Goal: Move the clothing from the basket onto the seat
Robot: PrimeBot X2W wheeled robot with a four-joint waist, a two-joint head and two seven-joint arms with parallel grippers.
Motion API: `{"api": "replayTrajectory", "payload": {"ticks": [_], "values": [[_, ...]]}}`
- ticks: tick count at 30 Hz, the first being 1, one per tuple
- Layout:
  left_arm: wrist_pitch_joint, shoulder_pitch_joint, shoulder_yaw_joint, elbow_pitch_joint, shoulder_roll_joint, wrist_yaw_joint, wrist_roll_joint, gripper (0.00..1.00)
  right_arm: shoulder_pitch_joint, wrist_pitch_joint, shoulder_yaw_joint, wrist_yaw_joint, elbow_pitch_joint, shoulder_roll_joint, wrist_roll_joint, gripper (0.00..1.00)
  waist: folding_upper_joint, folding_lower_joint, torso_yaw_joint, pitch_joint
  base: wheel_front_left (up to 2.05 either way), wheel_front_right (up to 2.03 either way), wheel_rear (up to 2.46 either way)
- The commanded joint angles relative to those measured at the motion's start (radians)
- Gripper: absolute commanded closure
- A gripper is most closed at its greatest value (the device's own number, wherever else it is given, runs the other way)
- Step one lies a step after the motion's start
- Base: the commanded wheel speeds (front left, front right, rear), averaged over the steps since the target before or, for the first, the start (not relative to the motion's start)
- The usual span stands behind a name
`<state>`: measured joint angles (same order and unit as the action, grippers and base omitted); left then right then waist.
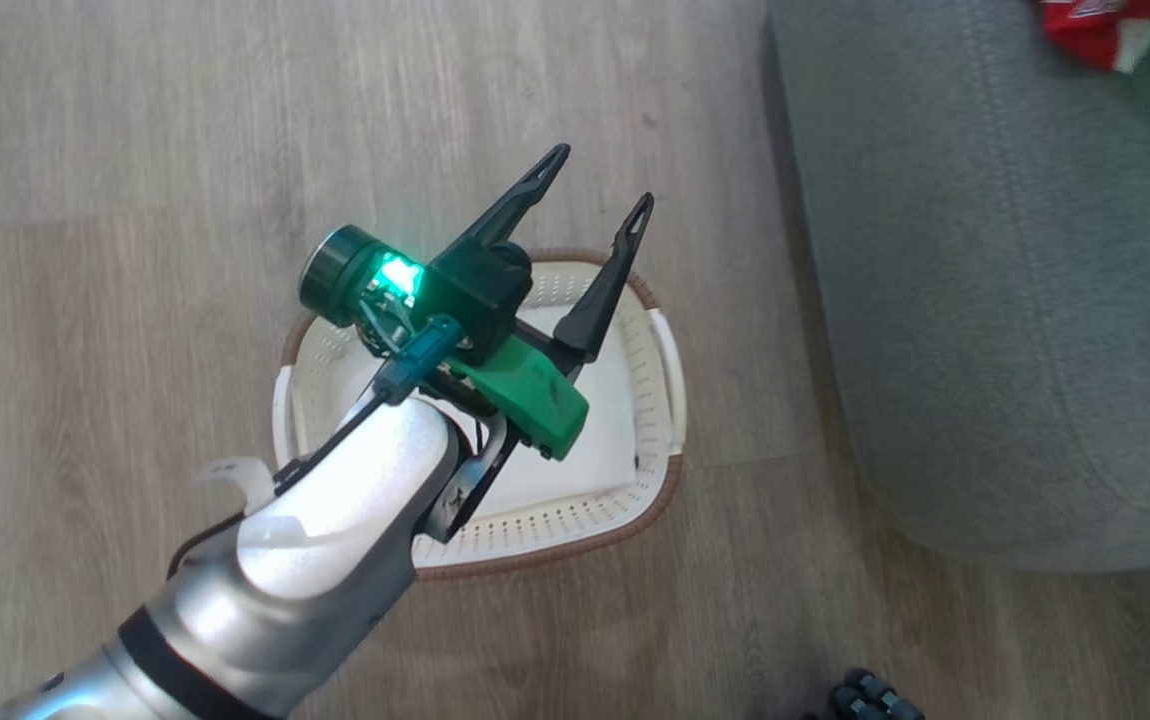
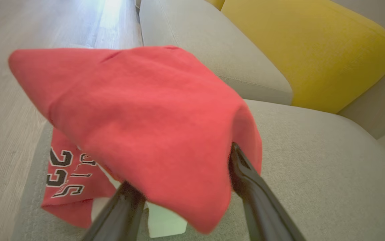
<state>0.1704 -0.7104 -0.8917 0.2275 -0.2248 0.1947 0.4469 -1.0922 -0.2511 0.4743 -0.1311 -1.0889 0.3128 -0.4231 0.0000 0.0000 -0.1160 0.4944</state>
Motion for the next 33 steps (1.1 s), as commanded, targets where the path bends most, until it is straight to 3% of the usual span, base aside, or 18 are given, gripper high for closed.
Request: {"api": "replayTrajectory", "payload": {"ticks": [1, 9, 15, 25, 33], "values": [[0.012, -0.002, 0.040, -0.038, -0.024, 0.009, 0.008, 0.00, 0.018, -0.010, -0.038, 0.000, 0.055, -0.006, 0.036, 0.00, 0.0000, 0.0000, -0.022, -0.020, 0.00, 0.00, 0.00], [0.035, 0.029, 0.070, -0.030, -0.040, 0.025, 0.035, 0.00, 0.142, -0.010, -0.188, 0.000, 0.150, -0.028, 0.197, 0.00, 0.0000, 0.0000, -0.050, -0.088, 0.00, 0.00, 0.00], [0.056, 0.080, 0.095, -0.015, -0.043, 0.038, 0.070, 0.00, 0.224, -0.011, -0.284, 0.000, 0.198, -0.006, 0.307, 0.00, 0.0000, 0.0000, -0.046, -0.173, 0.00, 0.00, 0.00], [0.088, 0.225, 0.202, 0.005, -0.052, 0.094, 0.130, 0.00, 0.282, -0.010, -0.422, 0.000, 0.222, 0.003, 0.403, 0.00, 0.0000, 0.0000, 0.012, -0.356, 0.00, 0.00, 0.00], [0.091, 0.385, 0.309, -0.027, -0.087, 0.142, 0.131, 0.00, 0.380, -0.011, -0.488, 0.000, 0.279, -0.073, 0.486, 0.00, 0.0000, 0.0000, 0.074, -0.455, 0.00, 0.00, 0.00]]}}
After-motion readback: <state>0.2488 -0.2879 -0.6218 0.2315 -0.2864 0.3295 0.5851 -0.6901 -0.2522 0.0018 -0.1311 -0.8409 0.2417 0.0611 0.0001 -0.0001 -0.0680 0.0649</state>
